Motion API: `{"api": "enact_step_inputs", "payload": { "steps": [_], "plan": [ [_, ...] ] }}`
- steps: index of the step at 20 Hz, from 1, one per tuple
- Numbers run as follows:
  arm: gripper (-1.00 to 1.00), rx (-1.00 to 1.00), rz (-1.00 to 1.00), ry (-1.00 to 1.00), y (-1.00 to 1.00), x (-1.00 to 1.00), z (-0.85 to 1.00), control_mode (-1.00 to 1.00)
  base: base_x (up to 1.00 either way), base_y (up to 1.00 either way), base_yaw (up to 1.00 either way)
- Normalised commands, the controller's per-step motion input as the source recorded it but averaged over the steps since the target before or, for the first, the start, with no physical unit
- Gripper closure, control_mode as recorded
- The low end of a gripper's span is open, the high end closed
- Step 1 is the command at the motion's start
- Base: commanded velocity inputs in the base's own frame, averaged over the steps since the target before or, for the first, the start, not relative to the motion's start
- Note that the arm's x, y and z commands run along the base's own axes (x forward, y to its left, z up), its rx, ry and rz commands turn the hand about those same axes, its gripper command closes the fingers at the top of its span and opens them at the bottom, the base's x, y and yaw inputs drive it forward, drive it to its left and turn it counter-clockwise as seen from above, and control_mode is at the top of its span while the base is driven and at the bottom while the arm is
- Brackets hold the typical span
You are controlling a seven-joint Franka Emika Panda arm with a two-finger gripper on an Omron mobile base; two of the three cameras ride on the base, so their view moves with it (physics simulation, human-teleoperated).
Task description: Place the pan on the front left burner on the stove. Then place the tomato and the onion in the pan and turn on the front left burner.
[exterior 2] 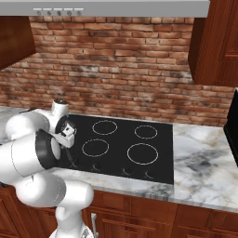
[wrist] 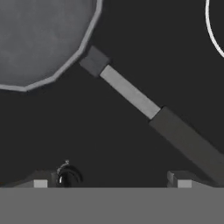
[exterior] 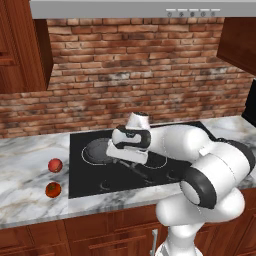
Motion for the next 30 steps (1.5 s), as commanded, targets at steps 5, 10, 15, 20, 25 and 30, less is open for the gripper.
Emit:
{"api": "enact_step_inputs", "payload": {
  "steps": [5, 10, 15, 20, 25, 30],
  "plan": [
    [-1.00, -0.06, 0.00, 0.07, 0.66, 0.00, 0.46, -1.00, 0.00, 0.00, 0.00],
    [-1.00, -0.02, 0.00, 0.22, 0.66, 0.00, 0.00, -1.00, 0.00, 0.00, 0.00],
    [-1.00, 0.00, 0.00, 0.20, 0.78, 0.00, 0.01, -1.00, 0.00, 0.00, 0.00],
    [-1.00, -0.01, 0.00, 0.16, 0.79, 0.00, 0.07, -1.00, 0.00, 0.00, 0.00],
    [-1.00, -0.04, 0.00, 0.16, 0.59, 0.00, 0.02, -1.00, 0.00, 0.00, 0.00],
    [-1.00, -0.04, 0.00, 0.07, 0.48, 0.00, 0.02, -1.00, 0.00, 0.00, 0.00]
  ]
}}
